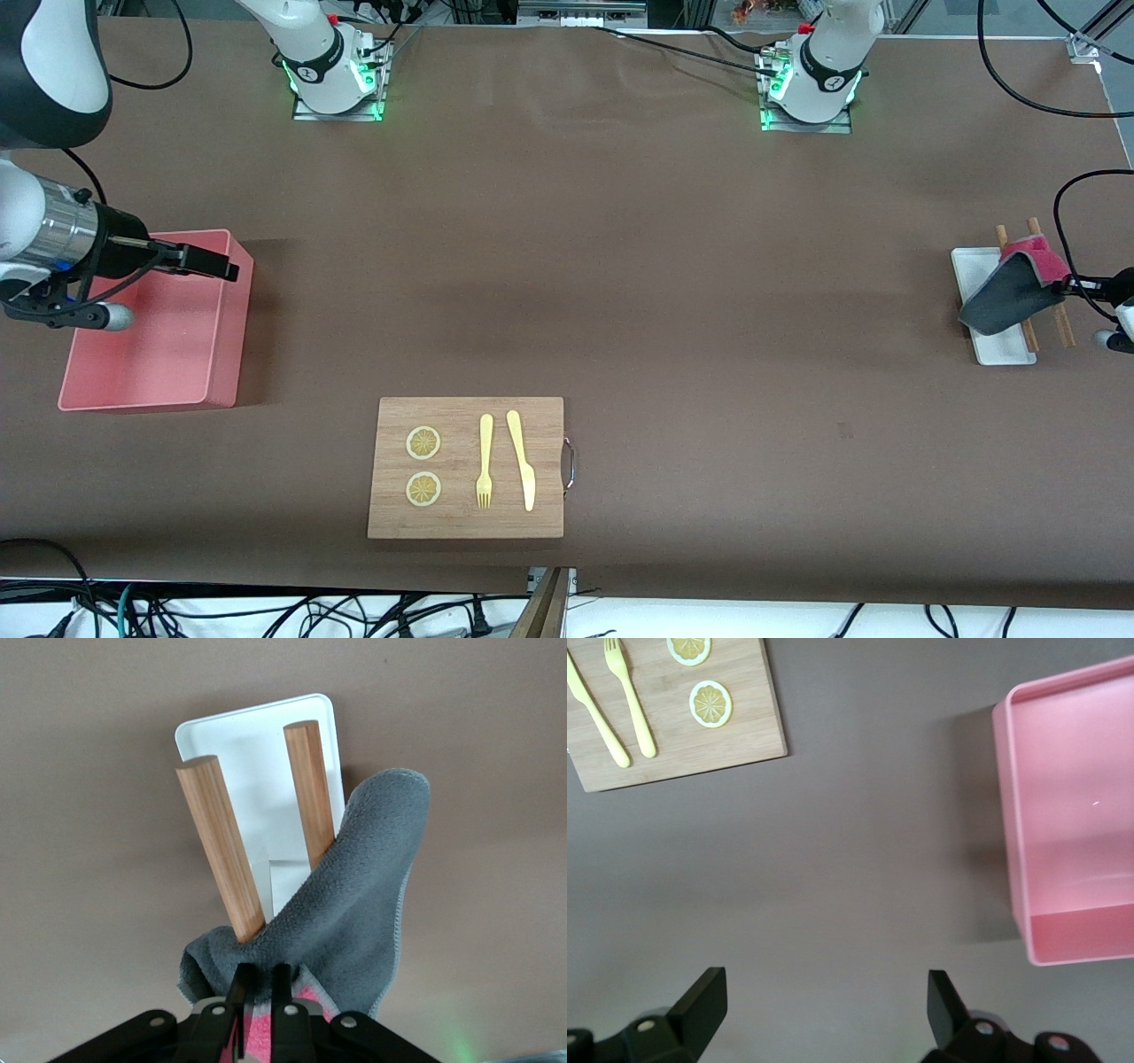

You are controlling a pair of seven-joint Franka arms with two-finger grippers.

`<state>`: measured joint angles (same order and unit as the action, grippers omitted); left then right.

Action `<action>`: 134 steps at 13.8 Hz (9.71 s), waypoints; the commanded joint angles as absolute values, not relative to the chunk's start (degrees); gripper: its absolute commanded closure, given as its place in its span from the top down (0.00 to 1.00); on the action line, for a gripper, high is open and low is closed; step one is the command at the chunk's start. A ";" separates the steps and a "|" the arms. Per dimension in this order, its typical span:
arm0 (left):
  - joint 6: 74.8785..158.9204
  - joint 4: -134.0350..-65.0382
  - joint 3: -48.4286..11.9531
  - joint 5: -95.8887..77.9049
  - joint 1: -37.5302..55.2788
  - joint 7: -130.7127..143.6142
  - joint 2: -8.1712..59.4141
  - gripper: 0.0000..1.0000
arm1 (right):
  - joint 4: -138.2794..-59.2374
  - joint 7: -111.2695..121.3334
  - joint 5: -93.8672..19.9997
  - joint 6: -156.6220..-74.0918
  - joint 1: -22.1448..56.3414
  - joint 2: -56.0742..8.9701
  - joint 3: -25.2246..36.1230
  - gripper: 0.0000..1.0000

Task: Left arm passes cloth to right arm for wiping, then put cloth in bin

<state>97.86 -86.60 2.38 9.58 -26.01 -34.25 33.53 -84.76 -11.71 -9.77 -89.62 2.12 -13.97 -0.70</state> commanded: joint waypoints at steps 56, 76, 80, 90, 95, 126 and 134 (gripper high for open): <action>108.98 -62.31 -1.41 -56.69 31.99 71.10 35.95 0.00 | -84.82 -84.28 -30.22 -108.89 26.54 -21.71 -1.32 0.00; 96.35 -63.28 -0.88 -42.57 24.00 69.70 33.49 1.00 | -84.81 -71.67 -26.82 -103.11 25.93 -21.09 -0.79 0.00; 90.63 -64.07 -0.79 -41.05 18.29 63.66 33.40 1.00 | -85.08 -62.77 -20.32 -100.11 26.72 -21.62 -1.14 0.00; 86.57 -83.27 -0.79 -16.37 12.06 35.36 16.83 1.00 | -85.17 -55.90 -12.31 -104.22 30.49 -34.35 -1.23 0.00; 87.10 -98.70 -0.97 -3.02 9.14 21.56 0.71 1.00 | -85.08 -56.77 -13.09 -111.69 32.52 -38.93 -1.23 0.00; 95.45 -91.32 0.87 2.64 3.16 8.96 3.87 1.00 | -85.69 -25.56 -15.55 -105.10 28.03 -42.36 12.93 0.00; 95.36 -90.62 0.97 2.55 3.34 8.96 4.48 1.00 | -84.99 -47.44 -17.67 -122.24 30.93 -45.09 1.42 0.00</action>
<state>96.13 -92.63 0.65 2.25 2.91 8.59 3.47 -85.32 -43.27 -16.87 -119.40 30.73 -44.79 3.55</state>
